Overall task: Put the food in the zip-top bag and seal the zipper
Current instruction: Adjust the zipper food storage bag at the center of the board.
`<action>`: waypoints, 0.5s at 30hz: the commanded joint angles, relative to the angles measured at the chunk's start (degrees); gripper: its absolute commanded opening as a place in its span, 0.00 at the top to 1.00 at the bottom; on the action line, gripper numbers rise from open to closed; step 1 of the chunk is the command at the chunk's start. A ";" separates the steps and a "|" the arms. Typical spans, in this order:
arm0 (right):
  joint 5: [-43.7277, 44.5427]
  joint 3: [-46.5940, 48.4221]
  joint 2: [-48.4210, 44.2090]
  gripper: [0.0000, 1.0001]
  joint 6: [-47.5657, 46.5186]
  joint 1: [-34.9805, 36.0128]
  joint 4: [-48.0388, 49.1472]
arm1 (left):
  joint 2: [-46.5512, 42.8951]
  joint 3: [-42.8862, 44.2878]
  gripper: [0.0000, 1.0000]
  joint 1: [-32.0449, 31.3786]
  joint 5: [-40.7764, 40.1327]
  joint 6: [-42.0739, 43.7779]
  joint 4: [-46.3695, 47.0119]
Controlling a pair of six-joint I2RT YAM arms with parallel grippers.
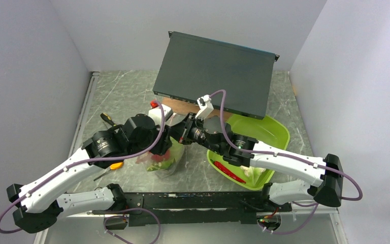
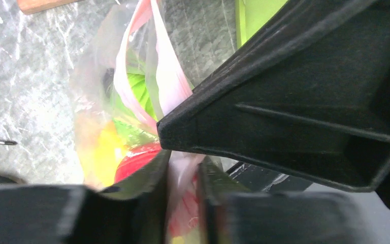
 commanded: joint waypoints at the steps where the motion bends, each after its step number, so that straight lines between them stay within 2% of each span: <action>1: -0.88 2.88 -0.51 0.96 -5.18 0.36 2.53 | -1.27 2.14 0.86 0.18 -8.16 1.36 -0.60; 3: -0.48 2.13 -1.84 0.75 -11.56 0.32 0.70 | -2.64 1.25 0.97 0.18 -7.67 3.26 -0.27; 5: -2.39 1.09 -4.60 0.48 -19.87 -0.47 -0.13 | -4.98 -0.42 1.00 0.17 -4.57 7.05 1.25; 6: -3.75 0.88 -5.83 0.42 -25.32 -0.59 -0.69 | -6.14 -1.14 1.00 0.18 -2.94 8.50 1.82; 11: -11.07 -0.23 -12.25 0.25 -49.34 -1.51 -8.59 | -10.95 -3.23 1.00 0.23 2.69 14.32 4.40; 13: -17.21 -2.85 -14.23 0.22 -54.37 -3.89 -8.25 | -12.23 -3.38 1.00 0.26 4.98 15.60 5.00; 15: -21.91 -4.88 -15.10 0.21 -55.37 -7.04 -6.87 | -13.09 -3.57 1.00 0.24 7.48 16.63 5.41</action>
